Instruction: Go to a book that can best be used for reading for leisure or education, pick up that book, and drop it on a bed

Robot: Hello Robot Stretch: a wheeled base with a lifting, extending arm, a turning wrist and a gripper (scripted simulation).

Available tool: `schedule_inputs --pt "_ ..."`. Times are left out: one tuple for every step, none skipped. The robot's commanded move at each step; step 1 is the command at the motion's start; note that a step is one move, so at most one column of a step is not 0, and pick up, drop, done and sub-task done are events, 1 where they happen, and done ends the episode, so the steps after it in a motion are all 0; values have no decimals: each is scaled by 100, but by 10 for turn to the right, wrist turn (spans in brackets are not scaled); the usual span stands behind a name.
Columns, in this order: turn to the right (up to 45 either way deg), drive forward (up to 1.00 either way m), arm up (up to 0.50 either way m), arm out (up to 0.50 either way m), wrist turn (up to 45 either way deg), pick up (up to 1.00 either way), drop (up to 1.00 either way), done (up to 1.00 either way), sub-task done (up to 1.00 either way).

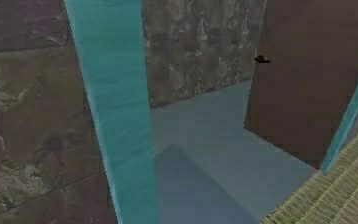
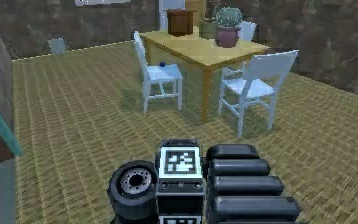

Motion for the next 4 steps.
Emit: schedule_inputs --pt "450 0 0 0 0 0 0 0 0" --pt "300 0 0 0 0 0 0 0 0" --pt "-450 0 0 0 0 0 0 0 0" --pt "-450 0 0 0 0 0 0 0 0"
